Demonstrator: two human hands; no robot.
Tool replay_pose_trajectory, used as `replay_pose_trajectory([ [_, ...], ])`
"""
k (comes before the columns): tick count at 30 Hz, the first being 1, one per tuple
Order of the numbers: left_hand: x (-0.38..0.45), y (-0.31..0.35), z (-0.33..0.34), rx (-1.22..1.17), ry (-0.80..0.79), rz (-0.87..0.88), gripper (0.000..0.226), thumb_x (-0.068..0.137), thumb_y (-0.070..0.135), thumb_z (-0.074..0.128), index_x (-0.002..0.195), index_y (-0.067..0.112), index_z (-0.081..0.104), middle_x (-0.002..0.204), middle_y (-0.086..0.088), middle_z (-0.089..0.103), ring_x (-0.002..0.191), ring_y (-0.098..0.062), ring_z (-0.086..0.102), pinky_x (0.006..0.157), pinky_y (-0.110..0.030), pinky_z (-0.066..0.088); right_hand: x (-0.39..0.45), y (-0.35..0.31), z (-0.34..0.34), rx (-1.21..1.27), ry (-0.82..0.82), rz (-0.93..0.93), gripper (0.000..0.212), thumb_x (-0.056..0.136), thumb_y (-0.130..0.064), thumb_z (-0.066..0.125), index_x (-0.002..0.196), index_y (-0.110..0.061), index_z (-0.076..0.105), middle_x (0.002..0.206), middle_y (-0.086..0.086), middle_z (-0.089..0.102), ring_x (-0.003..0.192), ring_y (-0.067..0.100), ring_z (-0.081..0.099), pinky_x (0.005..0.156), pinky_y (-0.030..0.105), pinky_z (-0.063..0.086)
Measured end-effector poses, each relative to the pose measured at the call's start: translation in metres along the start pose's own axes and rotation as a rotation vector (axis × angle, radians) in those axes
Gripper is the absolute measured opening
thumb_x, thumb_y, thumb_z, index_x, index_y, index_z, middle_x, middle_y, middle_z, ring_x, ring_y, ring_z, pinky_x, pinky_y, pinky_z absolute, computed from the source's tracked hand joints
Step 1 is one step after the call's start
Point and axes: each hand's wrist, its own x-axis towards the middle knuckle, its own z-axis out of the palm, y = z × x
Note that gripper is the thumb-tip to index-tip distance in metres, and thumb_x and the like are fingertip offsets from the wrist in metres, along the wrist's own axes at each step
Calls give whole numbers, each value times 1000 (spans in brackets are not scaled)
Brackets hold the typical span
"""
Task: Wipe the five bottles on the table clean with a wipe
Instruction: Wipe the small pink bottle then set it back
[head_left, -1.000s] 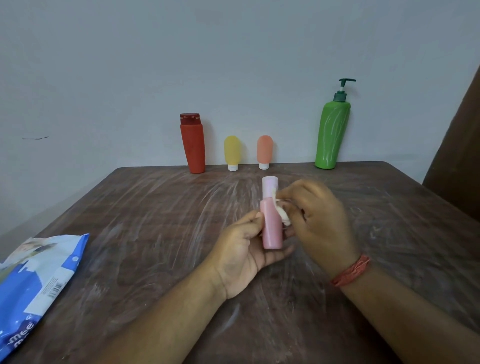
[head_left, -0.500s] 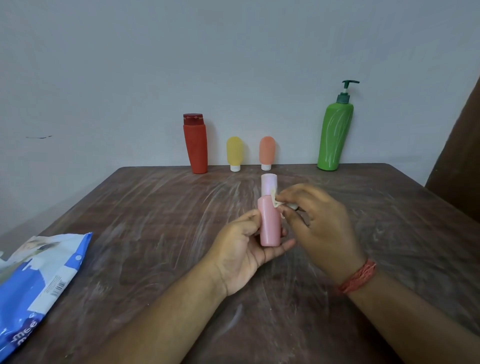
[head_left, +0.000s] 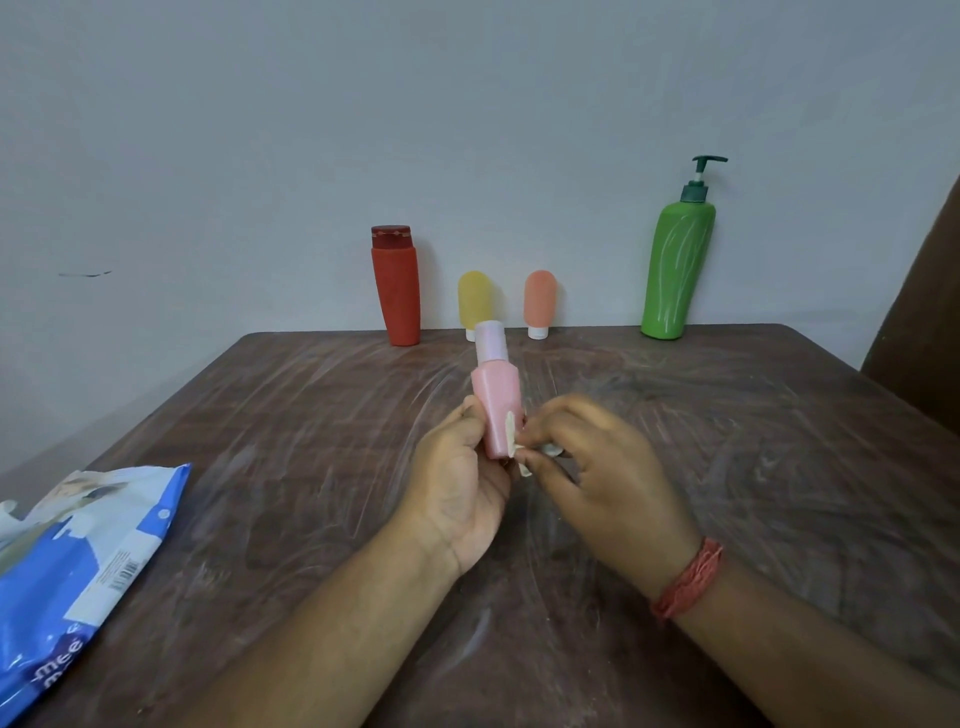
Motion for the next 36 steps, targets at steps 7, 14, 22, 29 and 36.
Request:
replay_pose_trajectory([
  [7,-10,-17,3,297,-166,-78,29,110,16,37,126,9,61,114,-23,68,91,-28,71,90,-45,60,8,17,-16,-62,223,102,9,83,-2,74,87,-9,71,95,-5,63,85,1,55,78,3,38],
  [14,-11,-22,2,587,-217,-15,25,110,24,40,120,14,61,93,-10,60,74,-14,64,81,-39,59,10,24,-30,-183,273,34,6,86,-3,72,90,-8,71,95,-1,64,89,11,58,82,14,43],
  [22,-10,-19,-1,1016,-180,163,18,109,34,38,108,33,57,90,1,66,75,-9,72,80,-31,52,14,30,-35,-339,215,-38,11,90,-4,65,98,-5,73,96,3,63,93,20,56,80,33,49],
  [29,-8,-16,-4,757,-126,104,25,110,29,39,114,19,62,79,-5,65,70,-16,67,85,-42,57,12,25,-26,-306,136,-107,12,86,-2,69,96,-7,73,96,0,63,93,17,56,80,27,48],
  [36,-12,-11,5,174,-109,-119,31,109,16,40,120,-6,58,81,-17,68,64,-27,68,67,-44,62,7,29,-14,220,234,245,14,89,-7,70,88,-21,68,90,-11,65,87,10,64,77,30,54],
])
